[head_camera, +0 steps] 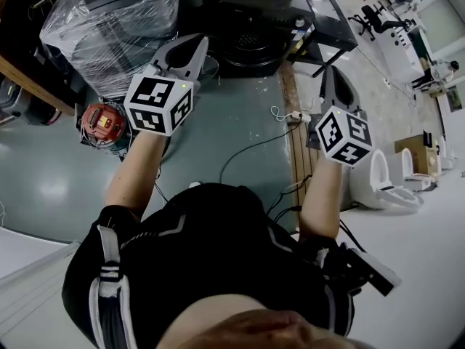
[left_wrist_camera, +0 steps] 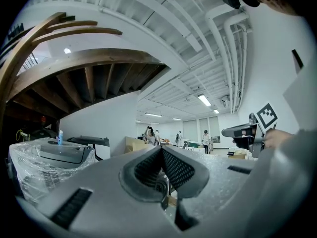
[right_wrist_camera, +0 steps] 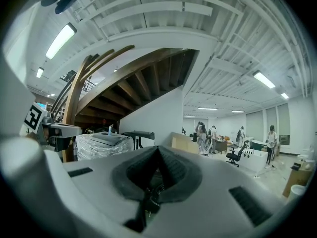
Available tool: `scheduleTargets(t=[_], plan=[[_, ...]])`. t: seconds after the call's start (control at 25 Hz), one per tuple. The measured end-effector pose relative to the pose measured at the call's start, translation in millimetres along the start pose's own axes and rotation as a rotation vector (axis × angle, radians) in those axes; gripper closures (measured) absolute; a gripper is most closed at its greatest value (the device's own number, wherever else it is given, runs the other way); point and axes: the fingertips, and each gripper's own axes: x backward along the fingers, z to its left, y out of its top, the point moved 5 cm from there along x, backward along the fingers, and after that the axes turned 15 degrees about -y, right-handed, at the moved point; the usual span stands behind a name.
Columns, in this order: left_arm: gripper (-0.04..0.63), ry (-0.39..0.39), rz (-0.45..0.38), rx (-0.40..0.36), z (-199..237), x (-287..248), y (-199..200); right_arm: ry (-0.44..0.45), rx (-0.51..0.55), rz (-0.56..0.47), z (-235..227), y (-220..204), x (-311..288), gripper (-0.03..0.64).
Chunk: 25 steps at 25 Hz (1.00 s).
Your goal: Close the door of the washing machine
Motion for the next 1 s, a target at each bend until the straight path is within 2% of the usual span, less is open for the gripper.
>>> scheduleTargets(t=[0.24,0.44,0.72,1.0], plan=[[0.592,-0.039,0.006,0.012,11.3,4.3,-13.8,-0.012,0.001,0.017,18.8,-12.2,1.2,0.612],[0.592,-0.038,0.014,-0.001,21.2,-3.1,-17.4,-0.007,-0.003,0.007,22.6,-12.4,-17.3,0.612],[0.592,0.004,0.031,-0.026,45.5,-34.0,-20.5,0.043,-0.022,-0.002,23.5,-18.3,-74.5,0.612],[0.592,0.042,0.040,-0.032,78.0,-95.0,-20.4,0.065,-0.024,-0.006,1.1,-16.9,-150.0,0.612]])
